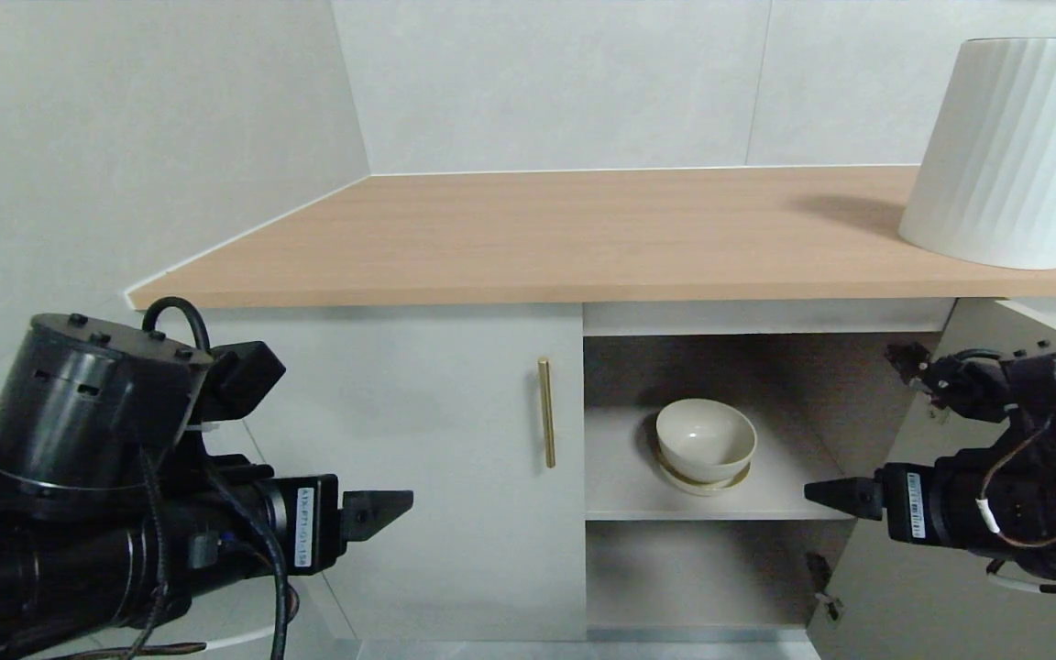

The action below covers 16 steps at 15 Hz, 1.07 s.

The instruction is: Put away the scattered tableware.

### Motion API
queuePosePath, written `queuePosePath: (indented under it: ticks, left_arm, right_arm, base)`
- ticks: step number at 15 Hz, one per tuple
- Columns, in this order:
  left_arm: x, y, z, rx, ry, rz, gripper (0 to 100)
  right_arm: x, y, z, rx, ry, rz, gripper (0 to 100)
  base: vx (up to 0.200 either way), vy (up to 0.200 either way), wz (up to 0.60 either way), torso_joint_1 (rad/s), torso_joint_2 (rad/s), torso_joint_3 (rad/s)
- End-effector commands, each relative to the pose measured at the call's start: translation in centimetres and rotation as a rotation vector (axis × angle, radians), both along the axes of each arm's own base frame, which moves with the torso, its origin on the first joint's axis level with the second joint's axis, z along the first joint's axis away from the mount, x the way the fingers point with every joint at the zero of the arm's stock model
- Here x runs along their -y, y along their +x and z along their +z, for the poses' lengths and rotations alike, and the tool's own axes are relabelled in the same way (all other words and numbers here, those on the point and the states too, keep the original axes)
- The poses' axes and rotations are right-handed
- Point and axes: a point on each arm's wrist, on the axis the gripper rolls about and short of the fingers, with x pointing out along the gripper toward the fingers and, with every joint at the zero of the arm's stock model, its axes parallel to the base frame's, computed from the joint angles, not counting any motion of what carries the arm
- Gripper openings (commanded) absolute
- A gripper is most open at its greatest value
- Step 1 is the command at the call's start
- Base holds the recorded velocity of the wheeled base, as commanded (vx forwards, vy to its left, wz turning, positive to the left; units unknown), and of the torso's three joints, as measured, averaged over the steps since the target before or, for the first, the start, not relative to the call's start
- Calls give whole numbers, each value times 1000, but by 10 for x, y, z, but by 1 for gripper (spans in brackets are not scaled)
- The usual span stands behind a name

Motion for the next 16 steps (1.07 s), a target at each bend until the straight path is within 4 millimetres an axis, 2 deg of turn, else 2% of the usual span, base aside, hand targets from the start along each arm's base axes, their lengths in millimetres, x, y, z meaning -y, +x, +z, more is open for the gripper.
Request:
queuePosePath:
  ticks: [1, 5, 8, 16]
  left_arm:
    - [0, 0, 0, 0, -1, 0, 100]
    - [3, 3, -10, -38, 25, -4, 100]
    - [3, 3, -9, -35, 23, -4, 100]
    - [3, 3, -10, -37, 27, -1, 100]
  right_arm:
    - [4, -8, 11, 47, 20, 0, 100]
    - [0, -12, 12, 50, 21, 20, 100]
    - [1, -14, 11, 40, 7, 26, 100]
    - [-1, -16, 9, 22, -11, 48, 100]
  base:
    - [0, 0, 0, 0, 0, 0]
    - [0, 0, 0, 0, 0, 0]
    - [0, 0, 0, 0, 0, 0]
    - [-200, 0, 0, 4, 0, 4]
